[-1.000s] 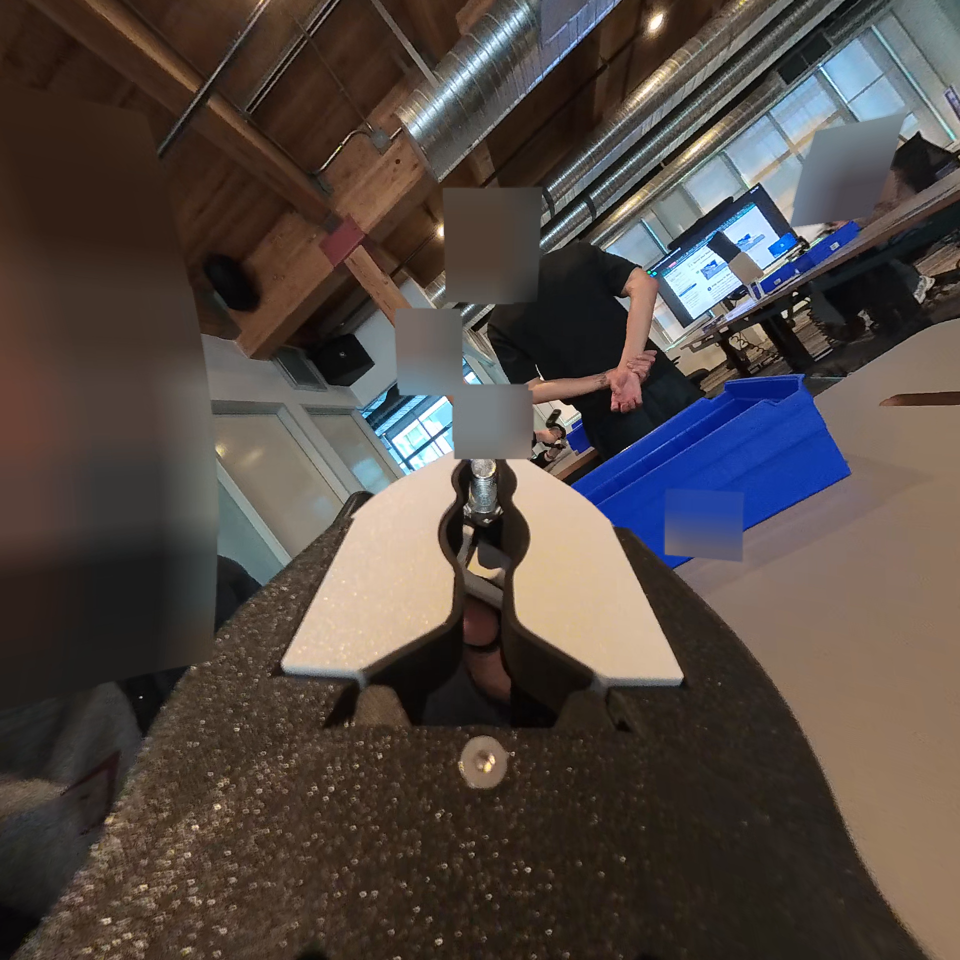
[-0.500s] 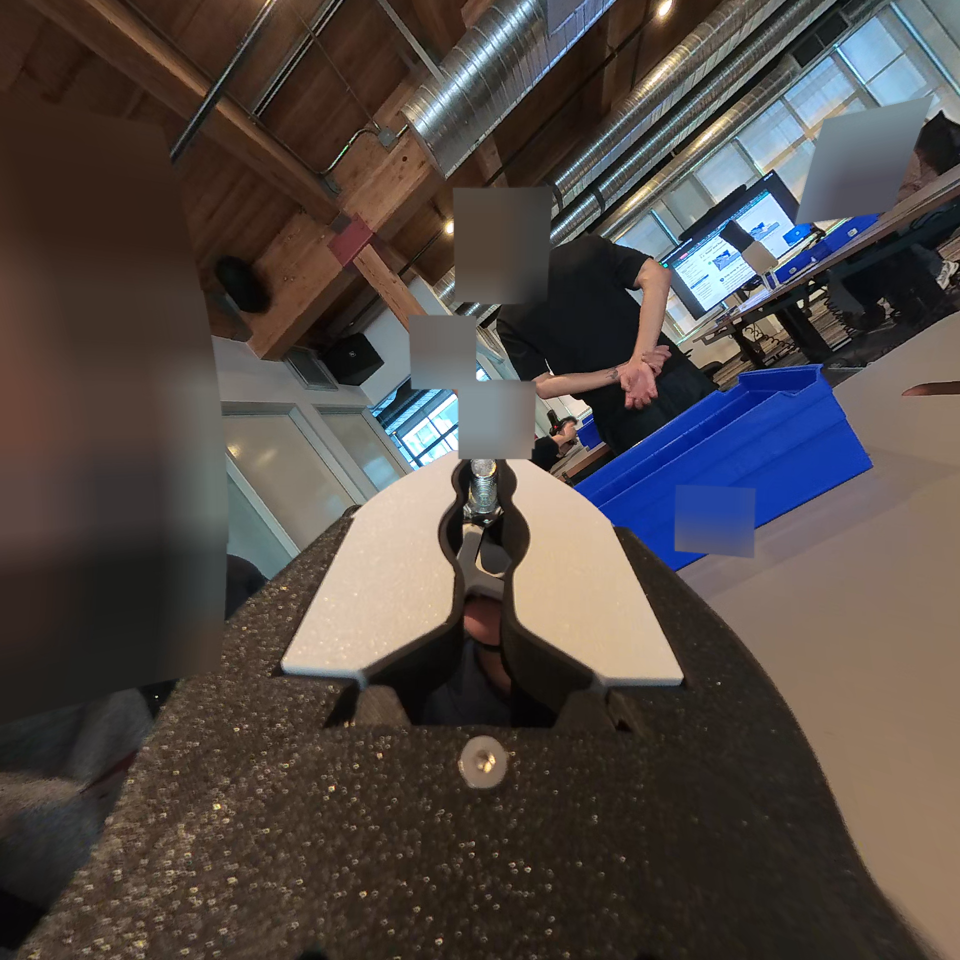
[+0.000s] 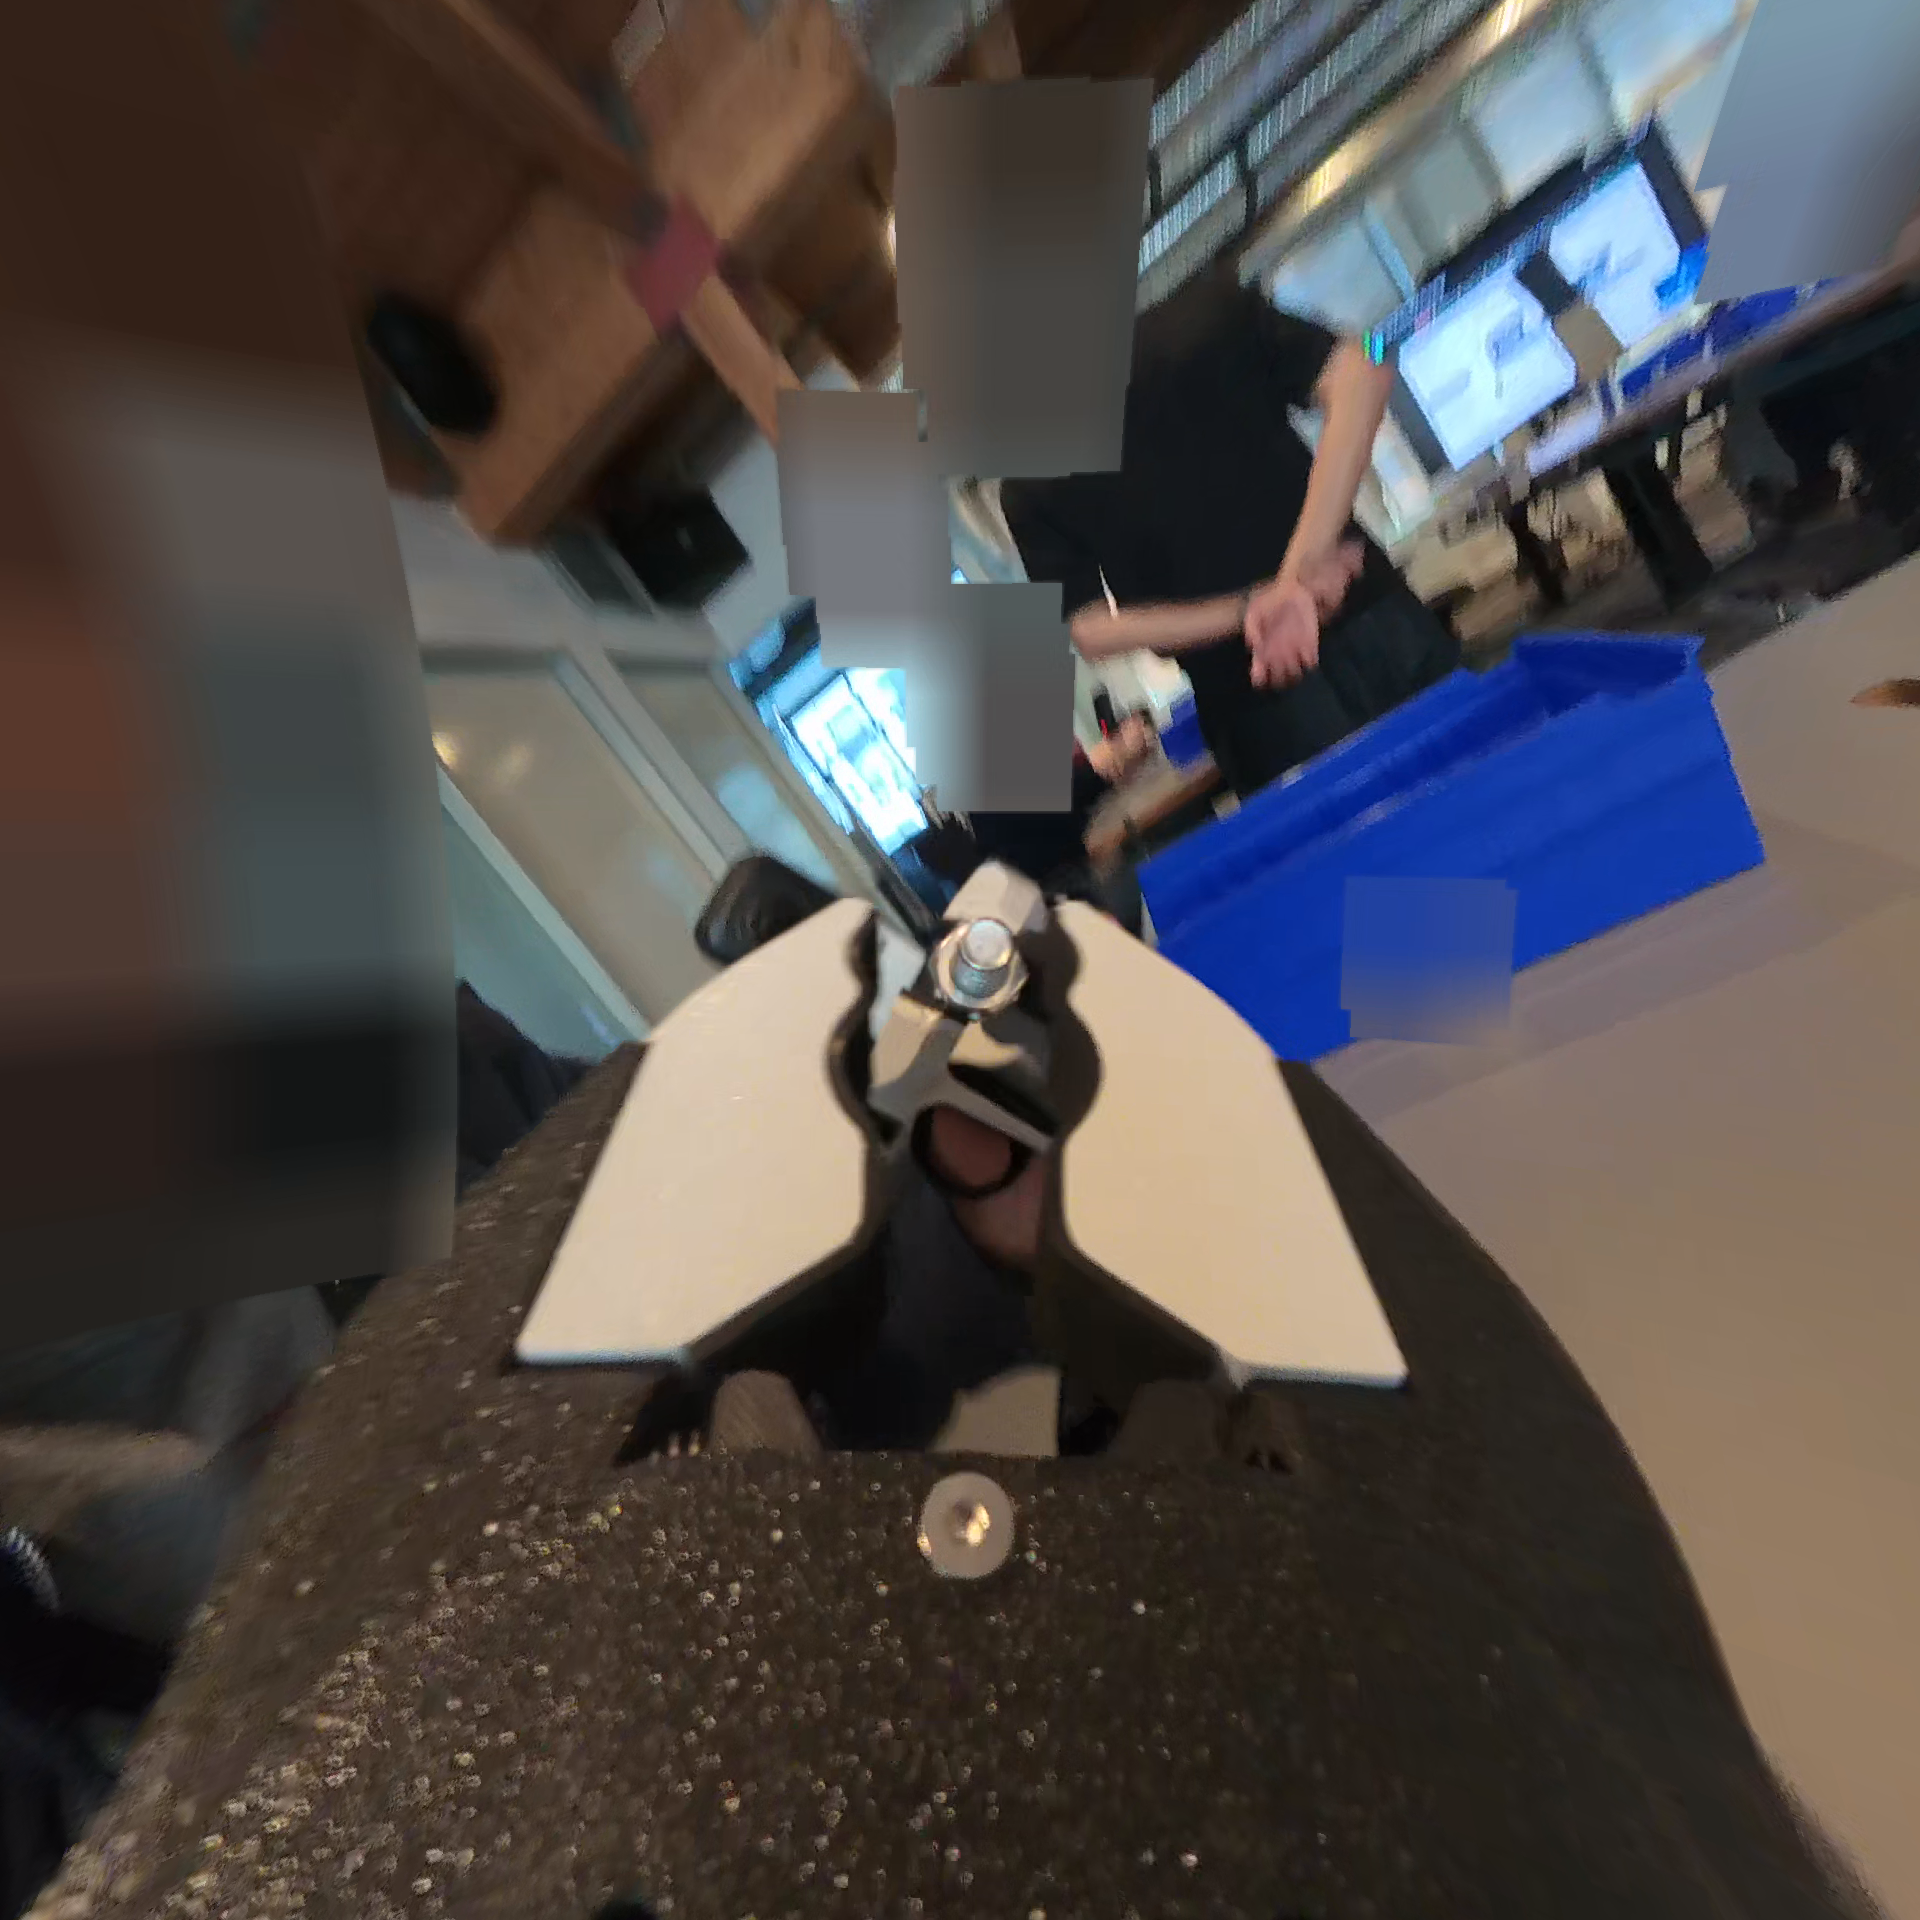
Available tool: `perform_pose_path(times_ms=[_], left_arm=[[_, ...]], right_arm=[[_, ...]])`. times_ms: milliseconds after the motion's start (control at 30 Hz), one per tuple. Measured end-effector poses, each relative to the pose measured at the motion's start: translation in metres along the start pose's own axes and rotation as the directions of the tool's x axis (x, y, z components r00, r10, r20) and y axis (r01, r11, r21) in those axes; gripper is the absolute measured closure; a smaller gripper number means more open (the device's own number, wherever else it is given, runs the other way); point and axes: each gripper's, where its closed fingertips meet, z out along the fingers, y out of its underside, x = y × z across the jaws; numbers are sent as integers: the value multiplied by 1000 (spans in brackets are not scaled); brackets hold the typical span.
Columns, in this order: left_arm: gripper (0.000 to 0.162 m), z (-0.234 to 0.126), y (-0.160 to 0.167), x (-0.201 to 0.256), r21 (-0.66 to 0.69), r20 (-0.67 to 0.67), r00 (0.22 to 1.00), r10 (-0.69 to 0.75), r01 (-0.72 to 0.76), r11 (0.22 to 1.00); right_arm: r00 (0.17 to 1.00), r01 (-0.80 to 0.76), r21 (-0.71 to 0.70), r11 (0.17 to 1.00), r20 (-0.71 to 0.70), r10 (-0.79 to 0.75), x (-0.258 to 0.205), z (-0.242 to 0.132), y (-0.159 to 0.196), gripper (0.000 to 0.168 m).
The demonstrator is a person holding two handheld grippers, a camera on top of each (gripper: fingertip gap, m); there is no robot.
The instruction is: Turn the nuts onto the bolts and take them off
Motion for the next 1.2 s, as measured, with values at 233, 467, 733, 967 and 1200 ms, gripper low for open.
perform_pose_path(times_ms=[233, 467, 733, 967, 1200], left_arm=[[145, -5, 0, -2, 18, -92, 988, -125, 128, 992], [145, -4, 1, 5, 4, -121, 989, -86, 87, 996], [145, -5, -2, 7, 11, -139, 986, -89, 92, 996], [145, -6, -2, 11, 16, -165, 981, -104, 108, 994], [145, -6, -3, 10, 27, -173, 976, -134, 141, 990]], right_arm=[[996, 72, -191, 979, -37, -81, -4, 0, 11, 135], [991, 106, -219, 970, -53, -121, -2, 0, 18, 145], [985, 146, -231, 962, -61, -164, -2, 2, 21, 152], [984, 152, -251, 956, -48, -170, -3, 4, 26, 151], [979, 176, -255, 951, -56, -196, -4, 4, 26, 151]])
